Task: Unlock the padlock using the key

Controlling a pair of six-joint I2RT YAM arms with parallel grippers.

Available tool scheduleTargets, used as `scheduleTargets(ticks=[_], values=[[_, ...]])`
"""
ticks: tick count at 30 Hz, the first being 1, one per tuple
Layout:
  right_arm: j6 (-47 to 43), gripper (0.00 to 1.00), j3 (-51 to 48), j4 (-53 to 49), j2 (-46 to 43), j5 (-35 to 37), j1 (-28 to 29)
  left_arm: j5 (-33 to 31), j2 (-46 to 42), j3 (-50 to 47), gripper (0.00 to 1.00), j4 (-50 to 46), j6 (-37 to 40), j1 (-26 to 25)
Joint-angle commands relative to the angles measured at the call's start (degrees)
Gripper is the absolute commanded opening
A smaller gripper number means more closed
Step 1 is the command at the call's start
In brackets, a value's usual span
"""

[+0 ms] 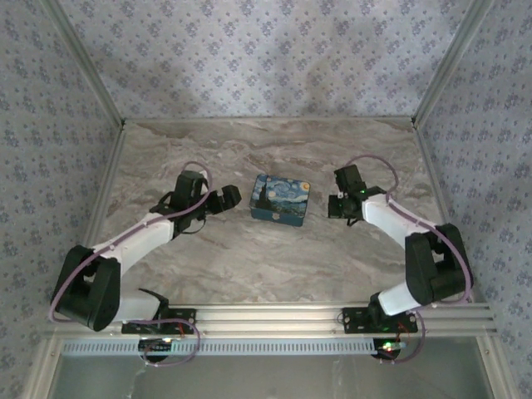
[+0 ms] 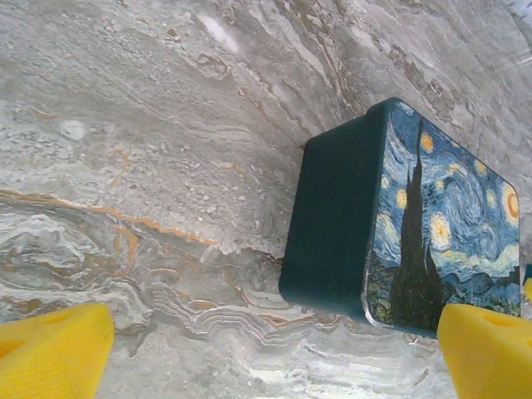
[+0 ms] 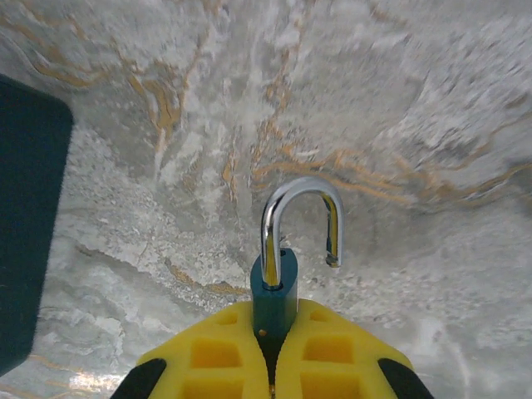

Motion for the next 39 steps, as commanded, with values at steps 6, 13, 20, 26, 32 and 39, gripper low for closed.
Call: scheduleTargets(ticks=[6,13,20,26,32,39], values=[[3.4,0.14,3.2,0.1,5.9,-2.2,-0.8,-2.0,-2.5,-0.3,1.00,-2.7,1.9,1.4],[4.5,0.52,3.8,-3.2,2.0,0.9,-0.8,-6.9,-3.7,2.6,1.00,-8.2,5.0,2.7],[2.9,1.00,4.5,-5.2,-7.4,6.7,-0.8,-13.2,-5.6,7.4,1.00,-13.7,13.5,8.4],[1.8,1.00,1.5,4.3,-12.4,24.2,-1.1,-26.9,-5.4,6.8,1.00,-10.1,28.0,12.7],[-11.2,1.00,-12.5,29.7,-14.3,34.7,-2.9,-25.8,0.3,1.1,1.00,4.1,33.4,19.0],[-14.8,1.00,-23.6,51.9,-11.0,26.0,-7.2,-24.3,7.9,-9.8,1.00,30.1,37.3,22.2]])
